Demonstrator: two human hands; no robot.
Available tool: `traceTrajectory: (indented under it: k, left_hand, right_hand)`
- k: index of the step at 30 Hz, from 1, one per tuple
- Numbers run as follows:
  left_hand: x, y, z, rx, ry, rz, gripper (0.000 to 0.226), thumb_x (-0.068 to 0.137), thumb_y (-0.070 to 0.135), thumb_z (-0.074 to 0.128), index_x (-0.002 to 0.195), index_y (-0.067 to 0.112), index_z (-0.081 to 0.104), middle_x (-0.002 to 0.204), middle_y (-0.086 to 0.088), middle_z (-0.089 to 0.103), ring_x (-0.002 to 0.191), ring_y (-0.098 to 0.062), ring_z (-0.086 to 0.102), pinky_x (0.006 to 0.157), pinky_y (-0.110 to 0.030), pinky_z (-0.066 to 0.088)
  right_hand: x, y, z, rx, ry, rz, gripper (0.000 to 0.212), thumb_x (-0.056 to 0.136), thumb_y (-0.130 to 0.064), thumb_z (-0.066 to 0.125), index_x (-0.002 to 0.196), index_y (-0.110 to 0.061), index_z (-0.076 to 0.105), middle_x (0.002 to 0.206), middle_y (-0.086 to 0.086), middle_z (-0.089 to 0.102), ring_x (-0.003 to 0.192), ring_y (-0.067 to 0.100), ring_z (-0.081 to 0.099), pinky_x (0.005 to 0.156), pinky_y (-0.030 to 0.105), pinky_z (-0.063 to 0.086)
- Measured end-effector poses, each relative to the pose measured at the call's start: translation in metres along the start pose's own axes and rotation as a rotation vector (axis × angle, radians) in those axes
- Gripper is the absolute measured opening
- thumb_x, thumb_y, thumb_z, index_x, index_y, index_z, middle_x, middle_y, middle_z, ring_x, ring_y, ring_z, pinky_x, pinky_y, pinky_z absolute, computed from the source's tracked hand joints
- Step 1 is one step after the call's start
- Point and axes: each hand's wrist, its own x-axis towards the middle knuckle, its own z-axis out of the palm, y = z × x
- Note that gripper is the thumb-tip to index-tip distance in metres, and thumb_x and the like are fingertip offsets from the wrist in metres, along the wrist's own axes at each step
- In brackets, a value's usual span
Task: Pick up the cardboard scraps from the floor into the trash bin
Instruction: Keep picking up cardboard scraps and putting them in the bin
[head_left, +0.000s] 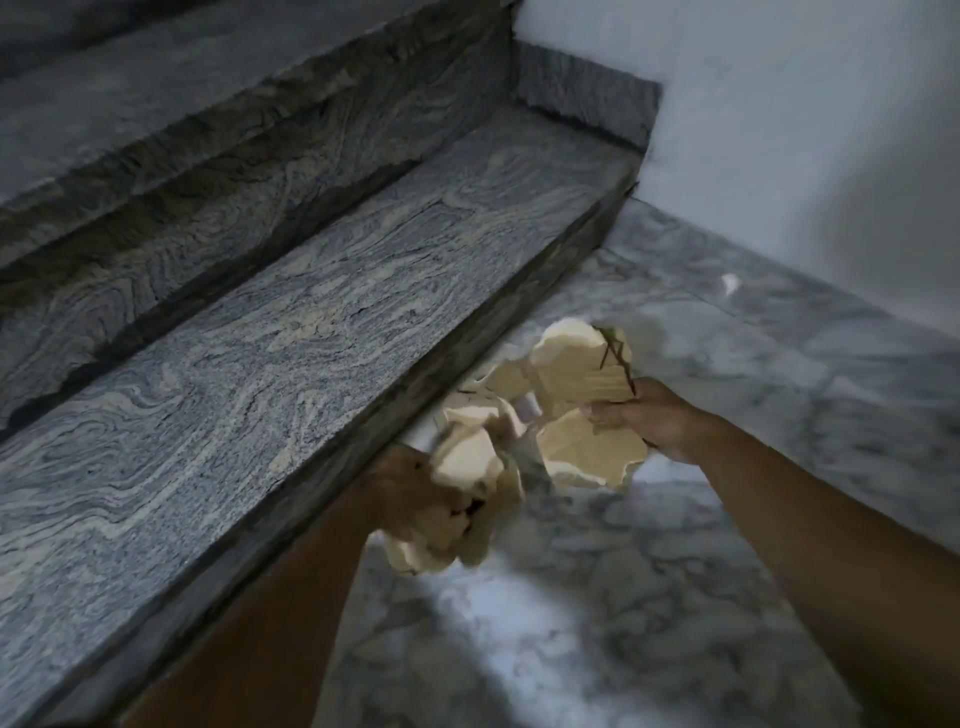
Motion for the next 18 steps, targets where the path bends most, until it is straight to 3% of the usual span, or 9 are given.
traceTrajectory:
  k: [2, 4, 8, 11, 13, 15, 18]
  left_hand:
    - [0.001, 0.035, 0.007, -0.115, 0.155, 0.044, 0.023, 0.067, 0.008, 0.089, 0.085, 0.002, 0.076, 0.075, -0.007, 0.075, 0.068, -0.02, 0.069, 0.059, -0.026, 0.056]
    - [0.008, 0.067, 0.016, -0.096, 0.207, 0.079, 0.031, 0.068, 0.016, 0.089, 0.09, 0.002, 0.075, 0.083, -0.01, 0.075, 0.071, -0.022, 0.069, 0.063, -0.028, 0.057]
    - [0.026, 0.1, 0.014, 0.253, 0.114, 0.104, 0.043, 0.063, 0.031, 0.091, 0.097, 0.012, 0.073, 0.088, -0.006, 0.073, 0.078, -0.018, 0.07, 0.07, -0.035, 0.061]
    - [0.033, 0.102, 0.013, 0.523, -0.035, 0.152, 0.05, 0.068, 0.034, 0.088, 0.111, 0.017, 0.069, 0.096, -0.004, 0.071, 0.078, -0.015, 0.066, 0.057, -0.027, 0.055]
    - [0.036, 0.088, 0.026, 0.675, -0.111, 0.194, 0.056, 0.073, 0.032, 0.084, 0.122, 0.026, 0.058, 0.11, -0.006, 0.067, 0.087, -0.016, 0.062, 0.058, -0.021, 0.048]
    - [0.043, 0.06, 0.043, 0.728, -0.142, 0.267, 0.07, 0.076, 0.03, 0.082, 0.137, 0.018, 0.048, 0.122, -0.006, 0.062, 0.101, -0.016, 0.058, 0.071, -0.02, 0.042]
    - [0.047, 0.025, 0.056, 0.663, -0.152, 0.276, 0.102, 0.079, 0.026, 0.078, 0.156, 0.025, 0.013, 0.129, -0.003, 0.06, 0.118, -0.023, 0.057, 0.083, -0.027, 0.045]
  right_hand:
    - [-0.026, 0.0, -0.013, 0.164, 0.076, 0.012, 0.029, 0.085, -0.009, 0.075, 0.113, -0.005, 0.071, 0.107, 0.011, 0.075, 0.093, 0.023, 0.072, 0.074, 0.029, 0.059]
    - [-0.049, 0.003, -0.023, 0.228, 0.123, -0.003, 0.022, 0.086, -0.009, 0.073, 0.108, -0.007, 0.072, 0.104, 0.008, 0.076, 0.093, 0.02, 0.073, 0.07, 0.025, 0.059]
    - [-0.088, 0.008, -0.043, 0.108, 0.144, -0.001, 0.024, 0.085, -0.011, 0.076, 0.108, -0.008, 0.071, 0.103, 0.009, 0.075, 0.091, 0.02, 0.073, 0.068, 0.025, 0.057]
    - [-0.096, 0.024, -0.06, -0.032, 0.171, 0.07, 0.025, 0.083, -0.01, 0.078, 0.106, -0.001, 0.072, 0.101, 0.017, 0.075, 0.088, 0.025, 0.073, 0.073, 0.035, 0.061]
    - [-0.097, 0.043, -0.062, -0.225, 0.156, 0.157, 0.026, 0.082, -0.01, 0.078, 0.104, 0.002, 0.072, 0.102, 0.021, 0.073, 0.092, 0.031, 0.071, 0.081, 0.042, 0.058]
    - [-0.095, 0.062, -0.056, -0.424, 0.129, 0.243, 0.029, 0.082, -0.013, 0.077, 0.104, 0.004, 0.071, 0.103, 0.022, 0.071, 0.097, 0.034, 0.068, 0.086, 0.044, 0.056]
    - [-0.09, 0.075, -0.04, -0.648, 0.11, 0.277, 0.024, 0.083, -0.021, 0.074, 0.099, -0.003, 0.071, 0.098, 0.014, 0.069, 0.097, 0.03, 0.067, 0.077, 0.035, 0.053]
